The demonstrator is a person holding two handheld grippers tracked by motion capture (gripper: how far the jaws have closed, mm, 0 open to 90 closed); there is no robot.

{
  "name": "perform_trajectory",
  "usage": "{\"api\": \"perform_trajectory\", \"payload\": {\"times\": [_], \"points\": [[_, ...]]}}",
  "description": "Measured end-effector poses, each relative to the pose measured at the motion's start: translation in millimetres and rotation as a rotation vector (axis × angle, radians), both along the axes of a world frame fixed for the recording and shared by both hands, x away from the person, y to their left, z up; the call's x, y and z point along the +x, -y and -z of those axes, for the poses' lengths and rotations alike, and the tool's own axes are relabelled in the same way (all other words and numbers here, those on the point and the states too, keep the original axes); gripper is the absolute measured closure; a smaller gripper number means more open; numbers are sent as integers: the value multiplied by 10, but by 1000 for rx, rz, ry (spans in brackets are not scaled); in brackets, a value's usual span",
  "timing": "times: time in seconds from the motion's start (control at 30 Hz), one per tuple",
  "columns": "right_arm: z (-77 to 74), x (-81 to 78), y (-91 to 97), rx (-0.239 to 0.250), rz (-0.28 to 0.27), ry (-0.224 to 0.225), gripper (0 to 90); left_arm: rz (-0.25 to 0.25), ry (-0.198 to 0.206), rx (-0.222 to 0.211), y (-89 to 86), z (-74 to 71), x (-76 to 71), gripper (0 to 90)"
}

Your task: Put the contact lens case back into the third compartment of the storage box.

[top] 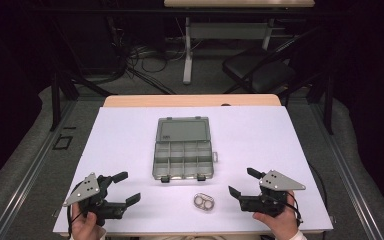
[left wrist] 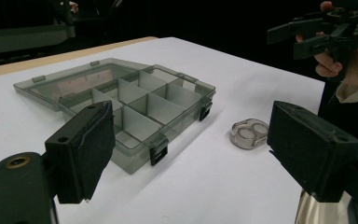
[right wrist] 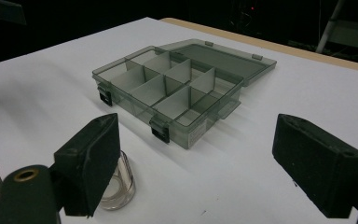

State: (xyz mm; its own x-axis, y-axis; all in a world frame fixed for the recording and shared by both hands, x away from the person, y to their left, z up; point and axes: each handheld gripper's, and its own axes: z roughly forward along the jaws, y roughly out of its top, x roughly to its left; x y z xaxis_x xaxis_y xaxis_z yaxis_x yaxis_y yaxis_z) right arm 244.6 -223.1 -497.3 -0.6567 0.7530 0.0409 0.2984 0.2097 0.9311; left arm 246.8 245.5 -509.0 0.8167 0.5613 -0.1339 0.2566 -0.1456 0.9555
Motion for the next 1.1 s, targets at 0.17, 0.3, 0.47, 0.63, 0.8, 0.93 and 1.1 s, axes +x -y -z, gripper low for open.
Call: {"api": "perform_trajectory", "payload": {"times": [0.17,0.3,0.47,0.63,0.8,0.93,1.1], "points": [[44,30,37,-12,-38,-79,117,2,3,3,10,5,4,158],[49,27,-9,-44,-76,-101,118,-1,-6,16,10,21,6,157],[35,24,-64,-67,-94,-75,151,2,-23,24,5,40,13,157],[57,30,-94,-109,-75,-91,184,15,-28,40,27,41,3,157],[56,36,-110,-136,-58,-85,235,20,-31,49,38,46,2,158],[34,51,-131,-164,-62,-97,267,23,-30,51,44,50,-11,158],[54,82,-177,-184,-86,-115,305,22,-33,56,33,53,-29,157]]}}
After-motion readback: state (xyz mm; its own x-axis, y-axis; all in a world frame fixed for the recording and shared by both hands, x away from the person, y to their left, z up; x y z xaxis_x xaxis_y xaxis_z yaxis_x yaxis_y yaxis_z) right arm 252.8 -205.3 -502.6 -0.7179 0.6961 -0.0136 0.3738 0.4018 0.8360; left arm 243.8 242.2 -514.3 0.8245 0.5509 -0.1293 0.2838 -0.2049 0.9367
